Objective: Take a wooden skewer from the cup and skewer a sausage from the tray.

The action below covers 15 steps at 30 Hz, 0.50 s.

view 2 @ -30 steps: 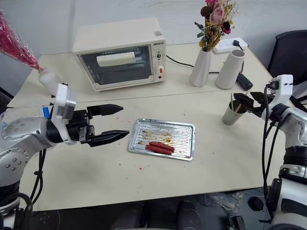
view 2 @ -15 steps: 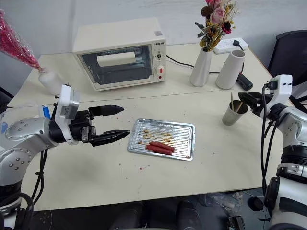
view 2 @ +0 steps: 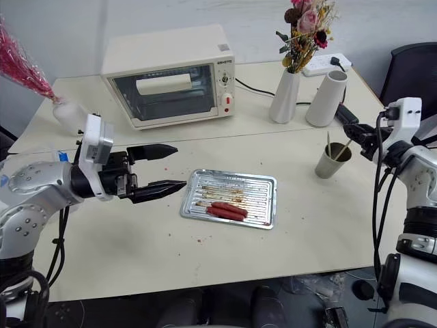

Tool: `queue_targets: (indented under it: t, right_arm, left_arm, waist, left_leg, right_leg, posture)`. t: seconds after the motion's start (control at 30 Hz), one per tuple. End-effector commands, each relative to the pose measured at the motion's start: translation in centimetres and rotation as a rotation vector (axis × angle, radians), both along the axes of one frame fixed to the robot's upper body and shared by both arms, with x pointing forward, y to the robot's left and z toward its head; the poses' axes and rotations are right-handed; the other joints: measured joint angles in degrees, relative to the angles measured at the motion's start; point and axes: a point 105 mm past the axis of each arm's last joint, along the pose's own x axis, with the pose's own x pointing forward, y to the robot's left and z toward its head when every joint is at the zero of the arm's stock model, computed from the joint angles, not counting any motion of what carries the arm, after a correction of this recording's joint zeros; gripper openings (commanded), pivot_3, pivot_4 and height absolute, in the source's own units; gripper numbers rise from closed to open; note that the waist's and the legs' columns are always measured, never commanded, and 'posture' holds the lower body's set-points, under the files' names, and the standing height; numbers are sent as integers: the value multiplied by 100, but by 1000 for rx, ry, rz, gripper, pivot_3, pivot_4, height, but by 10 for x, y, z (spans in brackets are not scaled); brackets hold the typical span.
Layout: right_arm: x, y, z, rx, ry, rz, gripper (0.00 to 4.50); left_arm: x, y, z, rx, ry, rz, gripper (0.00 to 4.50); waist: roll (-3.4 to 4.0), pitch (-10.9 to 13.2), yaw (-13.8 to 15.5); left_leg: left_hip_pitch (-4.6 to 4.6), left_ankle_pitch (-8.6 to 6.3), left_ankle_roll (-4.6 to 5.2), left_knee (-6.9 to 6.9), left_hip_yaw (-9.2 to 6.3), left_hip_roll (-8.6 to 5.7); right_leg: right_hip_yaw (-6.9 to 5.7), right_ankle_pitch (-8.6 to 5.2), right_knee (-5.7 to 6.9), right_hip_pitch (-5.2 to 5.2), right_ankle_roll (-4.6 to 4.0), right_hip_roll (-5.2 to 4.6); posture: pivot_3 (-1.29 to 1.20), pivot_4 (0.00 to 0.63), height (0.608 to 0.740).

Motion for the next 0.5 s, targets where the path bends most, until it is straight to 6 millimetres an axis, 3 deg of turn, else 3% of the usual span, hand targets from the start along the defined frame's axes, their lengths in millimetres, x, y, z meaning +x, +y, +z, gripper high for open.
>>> queue_targets:
  t: [0.03,0.23,0.43,0.5]
  right_arm:
    - [-6,-3,9,-30,-33,-13,1262]
    - [-3,-4,-12,-28,4,-55,1262]
    - [-3,-7,-17,-15,9,-70,1262]
    - [-3,-6,-16,1,4,-64,882]
  left_arm:
    - [0,-4,5,2,-47,-22,4500]
    - [1,-3,7,9,-56,-23,4500]
    - [2,0,8,17,-60,-16,4500]
    - [2,0,8,17,-62,-13,4500]
  waist:
    - [-1,0,-2]
    - [-4,0,-1]
    - [-5,0,-6]
    - [-5,0,-7]
  left_leg:
    - [0,-1,0,0,0,1]
    - [0,-5,1,0,10,3]
    - [0,-6,3,-1,26,6]
    - [0,-7,4,-2,29,6]
  right_leg:
    - [2,0,-1,0,0,1]
    - [33,0,-2,-4,0,3]
    - [34,0,3,-16,0,6]
    - [34,0,4,-19,0,6]
  posture:
    - [0,150,740]
    - [0,150,740]
    - [0,150,740]
    - [0,150,740]
